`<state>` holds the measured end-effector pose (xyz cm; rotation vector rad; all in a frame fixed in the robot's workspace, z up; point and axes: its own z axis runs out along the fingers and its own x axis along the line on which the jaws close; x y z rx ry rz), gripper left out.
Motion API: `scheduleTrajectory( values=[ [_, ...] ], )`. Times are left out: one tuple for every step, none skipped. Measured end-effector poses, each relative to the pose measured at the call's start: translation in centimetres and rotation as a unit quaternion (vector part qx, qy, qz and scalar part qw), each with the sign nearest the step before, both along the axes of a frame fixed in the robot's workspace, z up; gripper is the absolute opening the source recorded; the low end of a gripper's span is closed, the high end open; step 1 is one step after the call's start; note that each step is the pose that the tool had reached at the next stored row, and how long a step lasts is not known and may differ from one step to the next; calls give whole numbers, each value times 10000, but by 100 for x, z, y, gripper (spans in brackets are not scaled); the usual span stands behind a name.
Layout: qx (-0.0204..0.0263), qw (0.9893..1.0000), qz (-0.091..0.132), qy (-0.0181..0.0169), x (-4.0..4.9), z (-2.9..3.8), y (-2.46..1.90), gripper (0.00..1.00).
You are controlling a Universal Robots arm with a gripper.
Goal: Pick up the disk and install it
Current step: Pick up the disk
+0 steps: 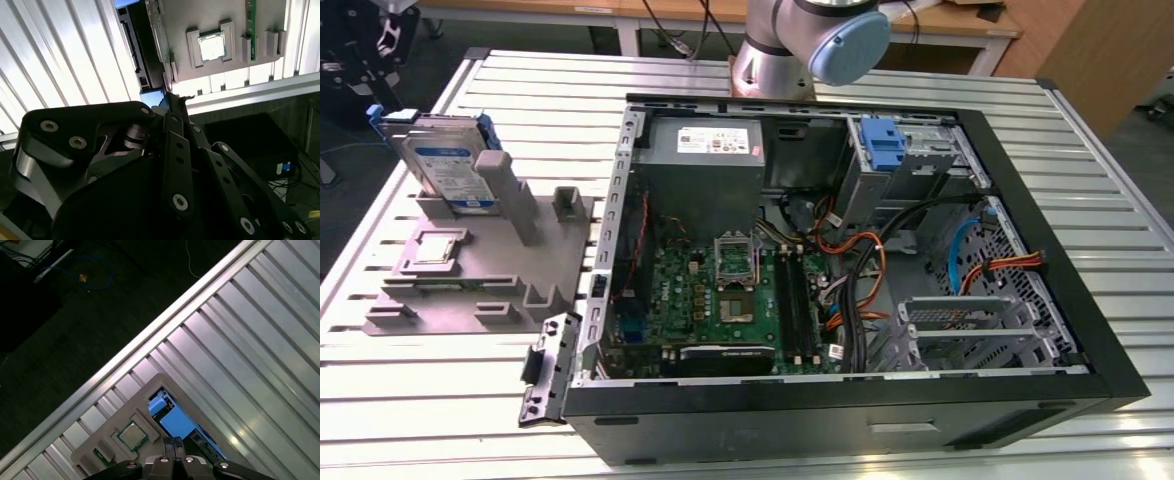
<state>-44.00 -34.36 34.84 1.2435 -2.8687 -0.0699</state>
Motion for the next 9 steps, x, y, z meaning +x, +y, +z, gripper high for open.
scheduleTrajectory(
  values=[
    [0,10000,31,0,0,0,0,10],
    [0,10000,65,0,0,0,0,10],
    [0,9999,103,0,0,0,0,10],
    [0,9999,139,0,0,0,0,10],
    [0,9998,174,0,0,0,0,10],
    [0,9998,209,0,0,0,0,10],
    [0,9997,241,0,0,0,0,10],
    [0,9996,268,0,0,0,0,10],
    [0,9996,287,0,0,0,0,10]
  ],
)
